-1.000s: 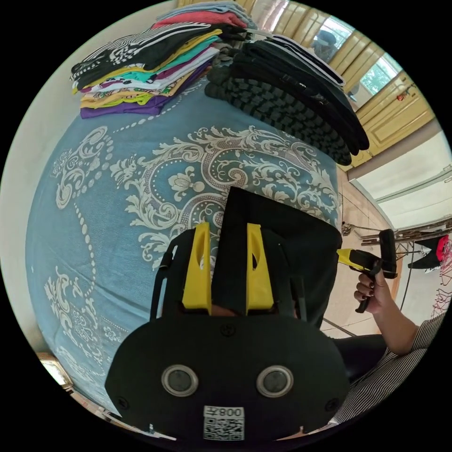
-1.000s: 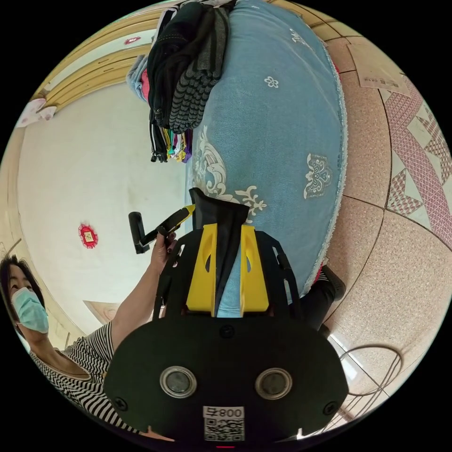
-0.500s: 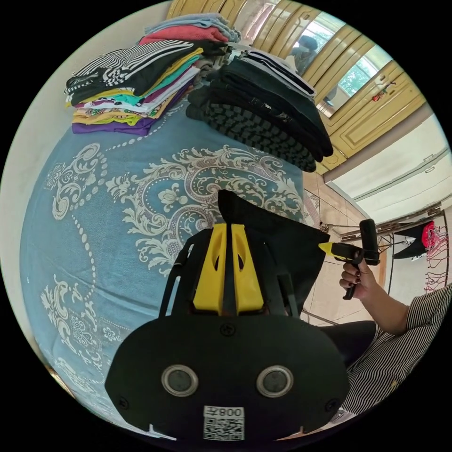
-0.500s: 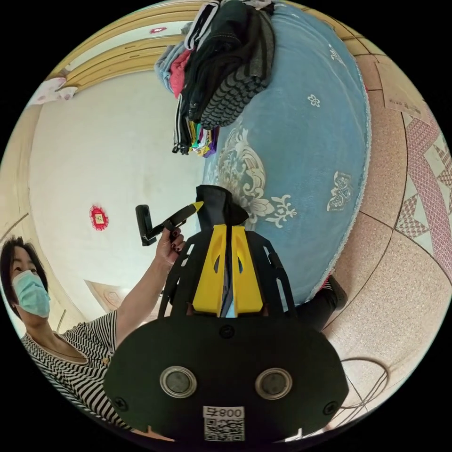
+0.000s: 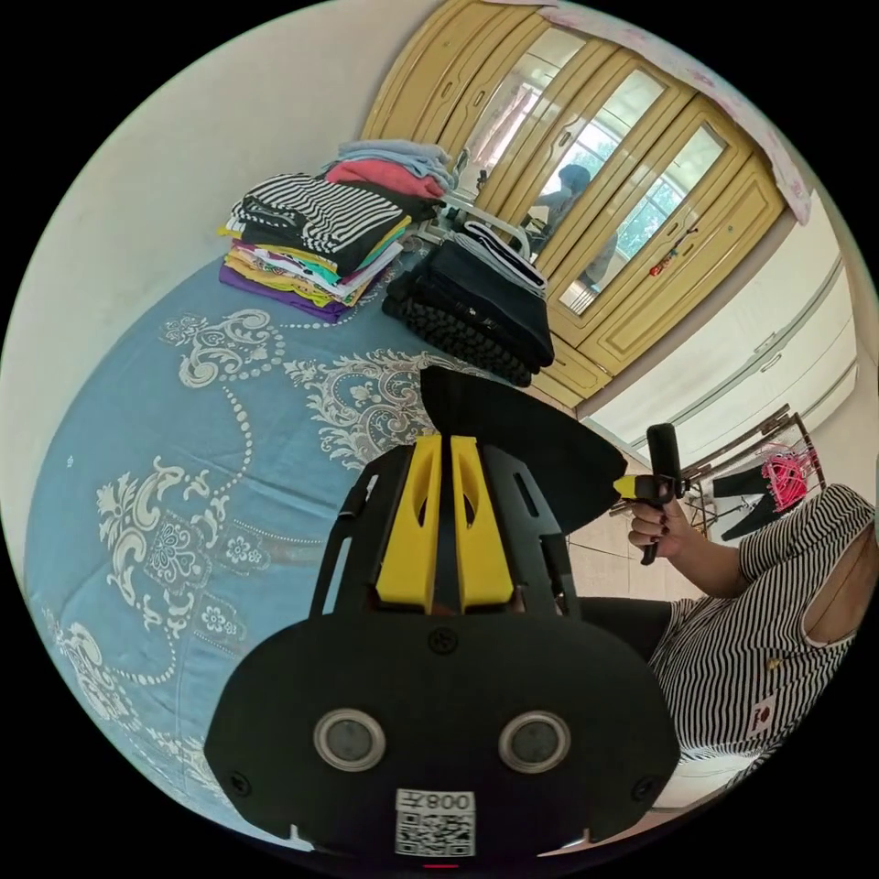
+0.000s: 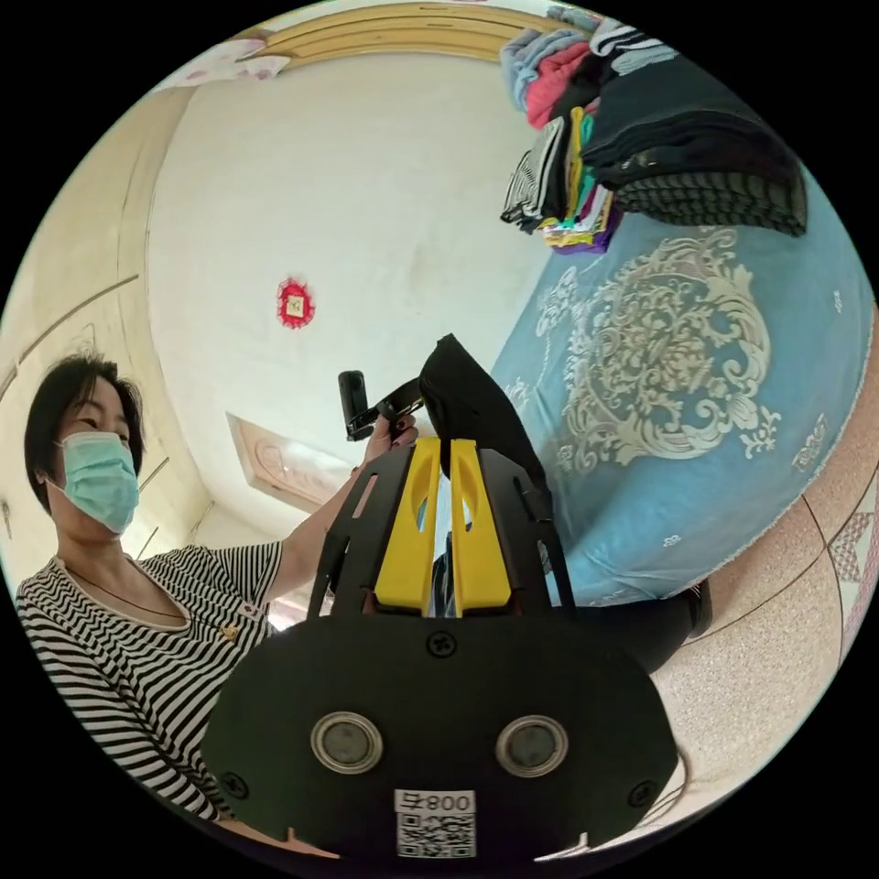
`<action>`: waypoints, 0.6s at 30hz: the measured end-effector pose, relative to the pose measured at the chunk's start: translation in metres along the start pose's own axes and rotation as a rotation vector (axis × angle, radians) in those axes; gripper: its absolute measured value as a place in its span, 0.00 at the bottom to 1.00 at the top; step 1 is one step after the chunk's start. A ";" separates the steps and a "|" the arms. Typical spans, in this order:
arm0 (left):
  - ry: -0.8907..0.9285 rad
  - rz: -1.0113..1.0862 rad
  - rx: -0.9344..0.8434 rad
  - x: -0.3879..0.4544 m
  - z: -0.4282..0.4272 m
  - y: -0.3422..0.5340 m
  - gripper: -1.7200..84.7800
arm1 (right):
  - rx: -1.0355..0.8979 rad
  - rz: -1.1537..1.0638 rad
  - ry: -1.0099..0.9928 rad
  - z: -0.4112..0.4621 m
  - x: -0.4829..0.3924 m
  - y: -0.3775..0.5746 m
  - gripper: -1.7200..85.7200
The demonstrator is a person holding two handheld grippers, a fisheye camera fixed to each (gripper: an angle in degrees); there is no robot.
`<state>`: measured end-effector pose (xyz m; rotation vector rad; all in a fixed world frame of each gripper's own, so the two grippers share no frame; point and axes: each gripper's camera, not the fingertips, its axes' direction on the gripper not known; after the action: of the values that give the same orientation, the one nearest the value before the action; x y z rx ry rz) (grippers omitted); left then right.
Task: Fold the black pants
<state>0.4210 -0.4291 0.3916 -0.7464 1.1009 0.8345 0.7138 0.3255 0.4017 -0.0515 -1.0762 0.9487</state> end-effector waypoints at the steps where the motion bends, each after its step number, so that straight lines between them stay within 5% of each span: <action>1: -0.010 -0.011 0.010 -0.003 -0.017 0.017 0.04 | -0.021 -0.014 -0.005 0.006 -0.007 0.001 0.04; 18: -0.030 -0.300 0.006 -0.076 -0.158 0.282 0.04 | -0.671 -0.191 0.035 0.235 -0.104 0.079 0.04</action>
<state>0.0896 -0.4393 0.3906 -0.8665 0.9353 0.5854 0.4704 0.2114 0.4100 -0.5054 -1.3018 0.3837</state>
